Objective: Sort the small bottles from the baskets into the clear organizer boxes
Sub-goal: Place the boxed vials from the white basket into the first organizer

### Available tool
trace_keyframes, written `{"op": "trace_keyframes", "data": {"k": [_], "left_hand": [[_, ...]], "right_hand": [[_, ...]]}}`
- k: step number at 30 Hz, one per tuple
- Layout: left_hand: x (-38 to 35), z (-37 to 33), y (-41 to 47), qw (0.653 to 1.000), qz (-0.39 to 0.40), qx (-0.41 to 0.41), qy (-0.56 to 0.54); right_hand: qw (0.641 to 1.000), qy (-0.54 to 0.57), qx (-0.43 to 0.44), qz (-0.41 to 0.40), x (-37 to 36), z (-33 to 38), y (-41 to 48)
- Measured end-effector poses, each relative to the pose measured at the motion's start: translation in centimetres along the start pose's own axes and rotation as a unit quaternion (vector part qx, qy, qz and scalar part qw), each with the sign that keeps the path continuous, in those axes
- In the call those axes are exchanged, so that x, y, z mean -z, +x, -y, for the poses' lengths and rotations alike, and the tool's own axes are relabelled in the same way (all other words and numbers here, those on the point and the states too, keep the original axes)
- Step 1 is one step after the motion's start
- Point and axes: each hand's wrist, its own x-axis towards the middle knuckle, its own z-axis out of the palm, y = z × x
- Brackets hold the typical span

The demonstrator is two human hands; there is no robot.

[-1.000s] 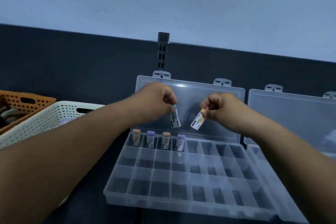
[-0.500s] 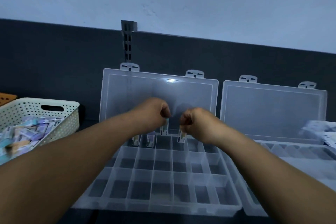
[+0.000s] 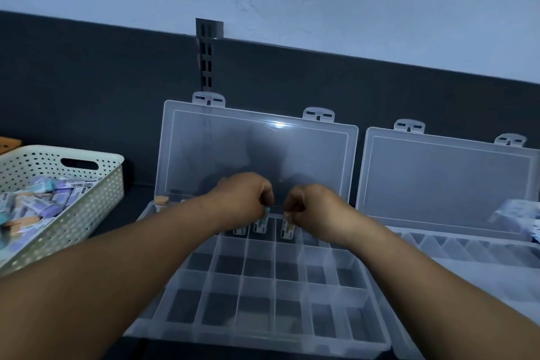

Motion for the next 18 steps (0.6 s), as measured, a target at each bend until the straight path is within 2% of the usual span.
{"op": "trace_keyframes", "data": {"k": [6, 12, 18], "left_hand": [[-0.3, 0.1, -0.3, 0.999, 0.015, 0.011, 0.032], [0.6, 0.5, -1.2, 1.0, -0.009, -0.006, 0.005], [5.4, 2.4, -4.7, 0.997, -0.066, -0.011, -0.028]], "right_hand": [[1.0, -0.008, 0.001, -0.005, -0.2, 0.0, -0.2], [0.999, -0.036, 0.015, -0.029, 0.9, 1.0, -0.5], [0.989, -0.055, 0.1, -0.096, 1.9, 6.7, -0.4]]}}
